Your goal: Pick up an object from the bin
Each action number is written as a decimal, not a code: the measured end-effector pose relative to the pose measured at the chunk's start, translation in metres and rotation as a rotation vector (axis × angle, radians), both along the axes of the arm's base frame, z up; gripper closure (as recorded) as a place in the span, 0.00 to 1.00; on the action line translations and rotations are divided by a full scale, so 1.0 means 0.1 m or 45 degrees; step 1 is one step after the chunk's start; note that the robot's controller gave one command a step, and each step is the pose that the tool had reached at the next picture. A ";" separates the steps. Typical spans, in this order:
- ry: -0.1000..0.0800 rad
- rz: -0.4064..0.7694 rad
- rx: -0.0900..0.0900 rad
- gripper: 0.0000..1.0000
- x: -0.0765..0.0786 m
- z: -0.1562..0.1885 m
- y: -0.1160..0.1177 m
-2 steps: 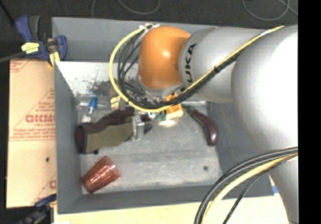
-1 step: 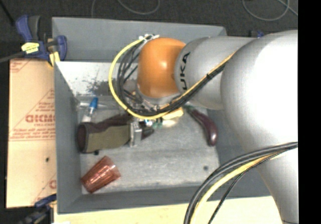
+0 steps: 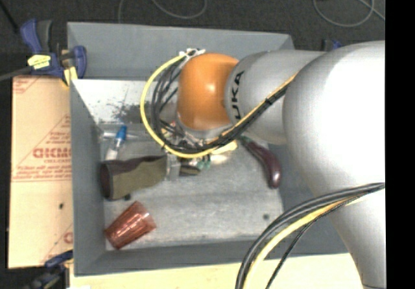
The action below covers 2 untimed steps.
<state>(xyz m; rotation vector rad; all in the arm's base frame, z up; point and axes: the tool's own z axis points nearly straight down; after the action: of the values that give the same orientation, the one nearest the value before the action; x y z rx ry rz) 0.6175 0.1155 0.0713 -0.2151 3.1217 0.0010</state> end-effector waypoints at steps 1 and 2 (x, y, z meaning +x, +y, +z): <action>0.000 0.000 0.000 1.00 0.00 0.00 0.00; -0.001 -0.001 0.000 1.00 0.00 0.00 0.00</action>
Offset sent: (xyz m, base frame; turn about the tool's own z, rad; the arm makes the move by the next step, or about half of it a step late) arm 0.0001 -0.0002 0.0029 0.0000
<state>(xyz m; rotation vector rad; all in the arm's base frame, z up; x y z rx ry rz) 0.6176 0.1155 0.0718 -0.2136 3.1213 0.0015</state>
